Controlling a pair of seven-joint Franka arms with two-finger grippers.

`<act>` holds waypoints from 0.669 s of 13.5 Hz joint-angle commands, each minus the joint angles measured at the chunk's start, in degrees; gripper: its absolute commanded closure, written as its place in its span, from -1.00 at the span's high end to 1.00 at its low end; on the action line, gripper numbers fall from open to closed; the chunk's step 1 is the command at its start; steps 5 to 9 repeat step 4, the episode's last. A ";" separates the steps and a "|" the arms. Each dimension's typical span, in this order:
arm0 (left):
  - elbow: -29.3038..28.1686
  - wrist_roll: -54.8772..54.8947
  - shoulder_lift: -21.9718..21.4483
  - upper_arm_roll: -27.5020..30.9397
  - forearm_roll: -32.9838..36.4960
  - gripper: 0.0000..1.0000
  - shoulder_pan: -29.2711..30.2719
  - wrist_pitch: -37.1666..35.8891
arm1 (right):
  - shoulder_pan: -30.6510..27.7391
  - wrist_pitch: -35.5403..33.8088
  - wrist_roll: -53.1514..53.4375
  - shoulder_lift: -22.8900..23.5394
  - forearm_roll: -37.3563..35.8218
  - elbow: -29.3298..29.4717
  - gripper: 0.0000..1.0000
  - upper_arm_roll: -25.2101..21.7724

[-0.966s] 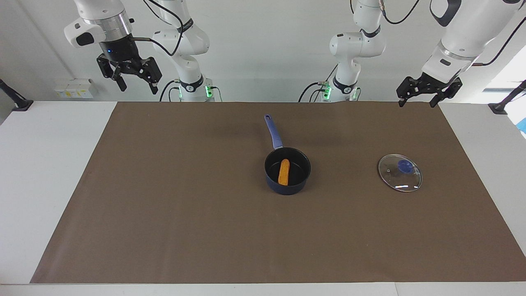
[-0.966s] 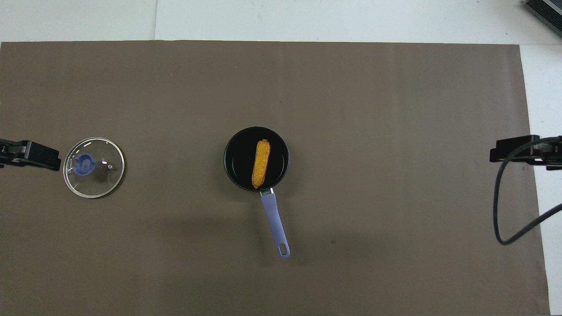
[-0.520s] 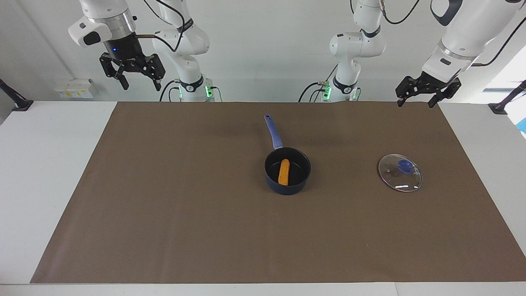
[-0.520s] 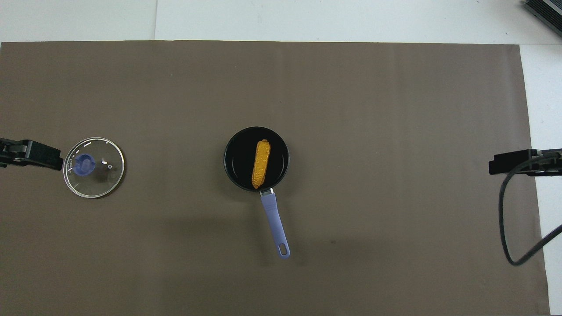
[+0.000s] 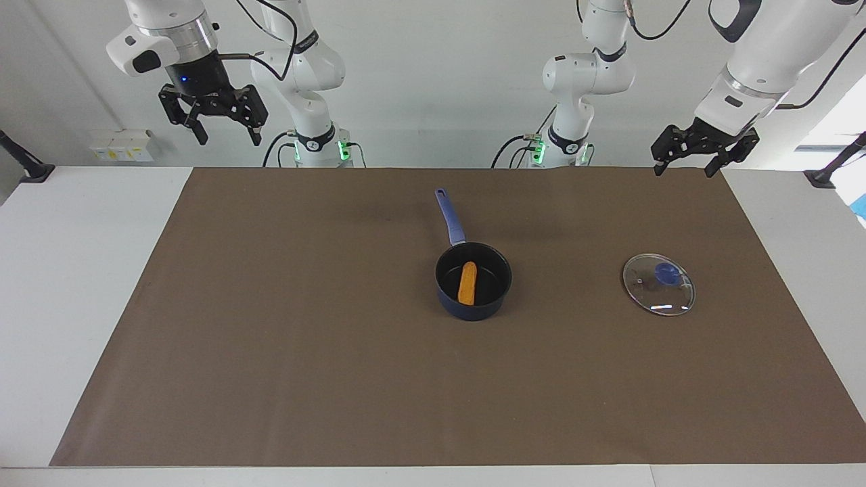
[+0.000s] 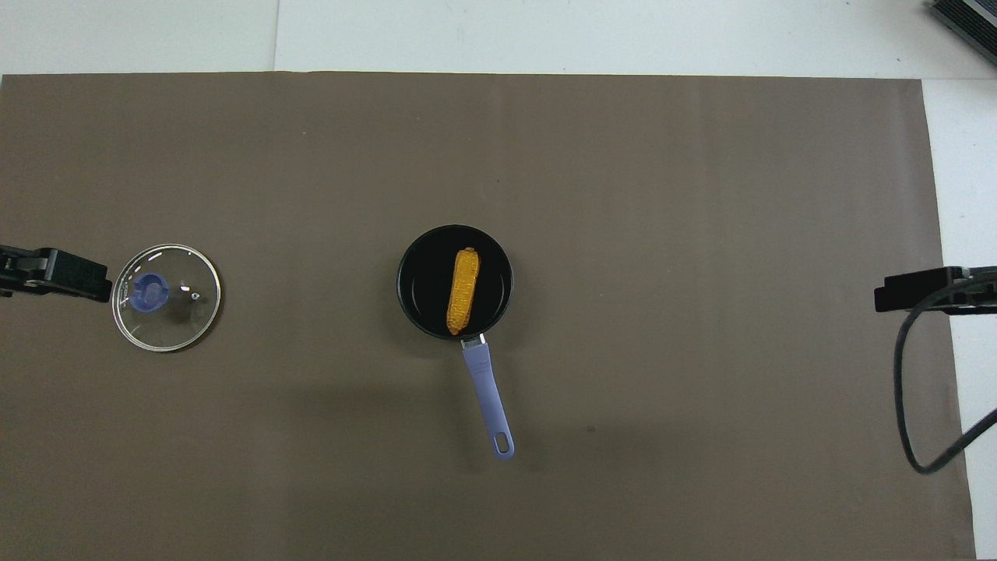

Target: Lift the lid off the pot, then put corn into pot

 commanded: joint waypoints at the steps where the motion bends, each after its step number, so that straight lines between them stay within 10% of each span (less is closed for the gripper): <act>1: 1.78 0.08 1.03 0.36 -0.52 1.00 -0.29 -0.88 | -0.35 -1.44 -0.25 -0.09 0.07 0.50 1.00 0.30; 9: 1.78 0.35 0.94 0.36 -0.52 1.00 -0.29 -0.88 | 0.18 -1.44 2.46 -0.53 0.07 0.06 1.00 0.91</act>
